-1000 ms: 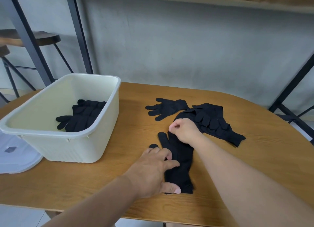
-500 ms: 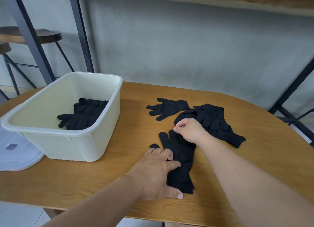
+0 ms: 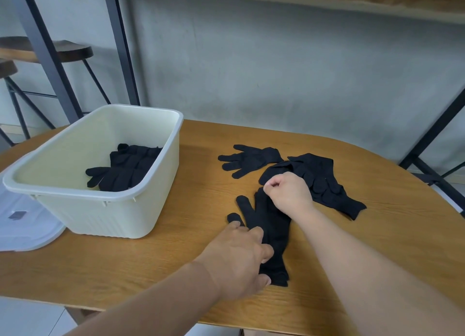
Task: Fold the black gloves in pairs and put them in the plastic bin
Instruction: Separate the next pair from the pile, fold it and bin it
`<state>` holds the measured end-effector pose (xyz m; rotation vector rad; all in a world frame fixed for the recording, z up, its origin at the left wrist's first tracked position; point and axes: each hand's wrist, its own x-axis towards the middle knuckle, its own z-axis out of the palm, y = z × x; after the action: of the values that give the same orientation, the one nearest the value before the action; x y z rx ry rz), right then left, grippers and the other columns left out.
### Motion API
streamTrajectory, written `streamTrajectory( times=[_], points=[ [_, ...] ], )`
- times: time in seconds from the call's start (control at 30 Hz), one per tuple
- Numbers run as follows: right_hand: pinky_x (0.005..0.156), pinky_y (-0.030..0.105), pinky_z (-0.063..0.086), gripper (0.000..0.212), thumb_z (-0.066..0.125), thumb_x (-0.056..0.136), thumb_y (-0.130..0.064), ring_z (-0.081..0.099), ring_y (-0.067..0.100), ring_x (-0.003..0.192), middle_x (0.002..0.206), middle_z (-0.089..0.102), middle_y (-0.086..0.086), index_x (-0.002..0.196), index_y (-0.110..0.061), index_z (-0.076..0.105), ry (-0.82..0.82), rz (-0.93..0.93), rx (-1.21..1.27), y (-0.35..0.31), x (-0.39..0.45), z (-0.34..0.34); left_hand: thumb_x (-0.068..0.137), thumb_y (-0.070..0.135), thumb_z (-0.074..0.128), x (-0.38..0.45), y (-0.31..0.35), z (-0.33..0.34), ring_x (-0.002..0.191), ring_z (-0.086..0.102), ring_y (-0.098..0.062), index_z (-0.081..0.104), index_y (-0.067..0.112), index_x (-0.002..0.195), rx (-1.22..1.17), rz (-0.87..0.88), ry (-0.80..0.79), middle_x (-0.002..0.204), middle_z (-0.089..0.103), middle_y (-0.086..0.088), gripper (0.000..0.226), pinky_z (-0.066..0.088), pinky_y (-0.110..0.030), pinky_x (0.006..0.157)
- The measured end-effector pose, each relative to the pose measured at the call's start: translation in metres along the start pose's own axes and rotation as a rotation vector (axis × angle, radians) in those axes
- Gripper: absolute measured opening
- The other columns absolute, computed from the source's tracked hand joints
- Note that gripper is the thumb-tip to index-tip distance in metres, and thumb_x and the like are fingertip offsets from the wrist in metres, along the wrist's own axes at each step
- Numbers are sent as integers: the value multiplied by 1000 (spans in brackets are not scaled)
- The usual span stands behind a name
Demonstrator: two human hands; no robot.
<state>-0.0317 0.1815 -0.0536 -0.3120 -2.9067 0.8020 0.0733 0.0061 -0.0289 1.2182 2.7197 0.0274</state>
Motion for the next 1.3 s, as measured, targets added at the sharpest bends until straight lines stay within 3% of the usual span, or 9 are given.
streamTrajectory(
  times=[0.13, 0.3, 0.43, 0.57, 0.77, 0.93, 1.03, 1.2, 1.3],
  points=[
    [65, 31, 55, 13, 65, 88, -28, 63, 15, 77, 84, 70, -9, 78, -26, 73, -84, 17, -29, 2, -2, 4, 92, 50, 50, 0, 2, 5, 113, 38, -19, 61, 23, 114, 31, 20, 114, 113, 45, 1, 37, 13, -39, 116],
    [63, 25, 47, 12, 62, 92, -30, 59, 7, 78, 80, 61, -15, 91, -27, 74, 3, -65, 62, -7, -5, 2, 94, 44, 49, -2, 5, 6, 102, 39, -20, 57, 16, 118, 29, 37, 115, 109, 46, -2, 37, 34, -34, 95],
    [75, 25, 47, 14, 63, 92, -32, 58, 7, 86, 85, 59, -17, 96, -25, 75, -197, -143, 68, -20, -10, 9, 96, 43, 48, -5, 3, 9, 102, 40, -19, 51, 18, 121, -54, 34, 97, 111, 46, -1, 36, 40, -33, 92],
    [78, 33, 56, 16, 61, 93, -23, 64, 13, 83, 87, 64, -11, 83, -25, 74, -219, -105, 31, -20, -8, 15, 96, 44, 47, -7, 1, 12, 102, 41, -18, 49, 21, 123, -73, 27, 83, 113, 45, 1, 35, 44, -35, 91],
    [75, 32, 53, 11, 65, 92, -31, 59, 12, 82, 85, 55, -13, 84, -26, 72, -236, -123, -8, -23, -7, 15, 96, 44, 47, -7, 1, 11, 100, 44, -18, 50, 21, 121, -86, 23, 105, 112, 45, 2, 33, 44, -35, 90],
    [68, 26, 44, 15, 65, 91, -26, 56, 13, 87, 95, 52, -10, 77, -27, 72, -104, -125, 55, -21, -6, 20, 97, 42, 47, -8, 3, 10, 100, 46, -19, 51, 20, 121, -74, 24, 124, 110, 46, 1, 33, 39, -32, 92],
    [61, 23, 42, 17, 65, 90, -24, 57, 11, 81, 87, 54, -14, 75, -29, 72, -38, -82, 91, -16, -8, 19, 97, 43, 47, -8, 3, 12, 100, 46, -19, 51, 21, 121, -62, 24, 136, 110, 47, 1, 33, 39, -34, 94],
    [69, 29, 51, 10, 67, 89, -34, 60, 11, 83, 89, 60, -12, 89, -28, 75, -100, -83, 9, -17, -10, 18, 97, 44, 46, -8, 4, 15, 105, 41, -18, 51, 21, 124, -39, 13, 163, 113, 47, 1, 36, 36, -34, 98],
    [68, 21, 43, 11, 67, 90, -34, 55, 5, 83, 92, 56, -14, 95, -26, 73, -43, -80, 92, -16, -13, 10, 97, 45, 45, -8, 5, 18, 105, 37, -17, 55, 19, 120, -18, 12, 203, 109, 47, 2, 36, 32, -32, 98]
  ],
)
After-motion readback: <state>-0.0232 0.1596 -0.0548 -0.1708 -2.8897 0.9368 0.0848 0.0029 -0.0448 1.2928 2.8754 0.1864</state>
